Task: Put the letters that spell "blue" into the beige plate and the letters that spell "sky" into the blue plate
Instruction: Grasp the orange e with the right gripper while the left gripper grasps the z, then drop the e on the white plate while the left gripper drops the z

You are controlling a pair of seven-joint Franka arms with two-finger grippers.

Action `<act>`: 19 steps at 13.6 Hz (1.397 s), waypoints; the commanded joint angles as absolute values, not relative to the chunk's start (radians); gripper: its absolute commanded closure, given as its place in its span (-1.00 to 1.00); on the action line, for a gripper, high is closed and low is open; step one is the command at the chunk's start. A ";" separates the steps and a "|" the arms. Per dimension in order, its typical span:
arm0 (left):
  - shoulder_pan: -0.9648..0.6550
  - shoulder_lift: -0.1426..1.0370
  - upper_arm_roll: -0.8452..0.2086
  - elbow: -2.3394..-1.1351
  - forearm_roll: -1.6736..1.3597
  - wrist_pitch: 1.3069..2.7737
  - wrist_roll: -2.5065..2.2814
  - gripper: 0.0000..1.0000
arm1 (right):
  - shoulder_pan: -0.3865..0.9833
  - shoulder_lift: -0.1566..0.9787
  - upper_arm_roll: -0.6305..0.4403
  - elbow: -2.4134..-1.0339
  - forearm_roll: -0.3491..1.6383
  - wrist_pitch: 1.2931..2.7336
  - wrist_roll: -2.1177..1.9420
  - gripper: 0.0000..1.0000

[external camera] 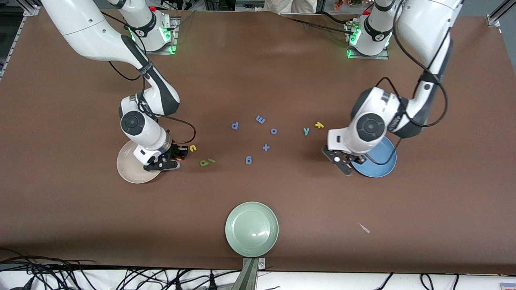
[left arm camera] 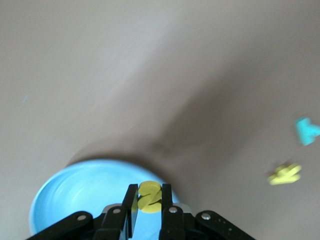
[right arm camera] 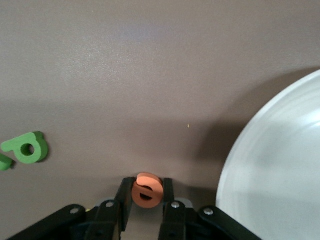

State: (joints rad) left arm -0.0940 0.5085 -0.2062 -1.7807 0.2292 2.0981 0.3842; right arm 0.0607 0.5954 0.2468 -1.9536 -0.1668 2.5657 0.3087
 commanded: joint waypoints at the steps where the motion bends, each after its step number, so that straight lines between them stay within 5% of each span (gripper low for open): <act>1: -0.025 0.495 -0.216 -1.835 0.256 2.097 0.411 0.99 | 0.057 0.532 0.238 -1.918 -0.181 2.435 0.287 0.82; 6: 0.026 0.541 -0.213 -1.913 0.256 2.210 0.390 0.90 | 0.055 0.491 0.157 -1.908 -0.172 2.364 0.131 0.78; 7: 0.025 0.538 -0.213 -1.913 0.256 2.204 0.371 0.52 | 0.055 0.489 0.146 -1.916 -0.172 2.361 0.117 0.74; 8: 0.018 0.535 -0.212 -1.911 0.256 2.200 0.347 -0.72 | 0.055 0.491 0.143 -1.920 -0.169 2.359 0.123 0.56; 9: 0.018 0.532 -0.213 -1.911 0.256 2.192 0.324 -1.00 | 0.055 0.494 0.144 -1.924 -0.166 2.359 0.135 0.38; 10: 0.015 0.525 -0.216 -1.905 0.256 2.165 0.302 -1.00 | 0.055 0.494 0.146 -1.922 -0.163 2.359 0.158 0.12; 12: 0.011 0.477 -0.230 -1.905 0.256 2.110 0.209 -1.00 | 0.058 0.495 0.167 -1.922 -0.164 2.359 0.263 -0.02; 19: 0.008 0.443 -0.431 -1.940 0.238 2.032 -0.505 -1.00 | 0.127 0.531 0.236 -1.908 -0.169 2.375 0.498 -0.05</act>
State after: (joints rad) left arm 0.0084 0.4577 -0.3886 -1.9051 0.2302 2.0315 -0.3096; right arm 0.1131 0.5147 0.2214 -1.9121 -0.1667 2.3665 0.4388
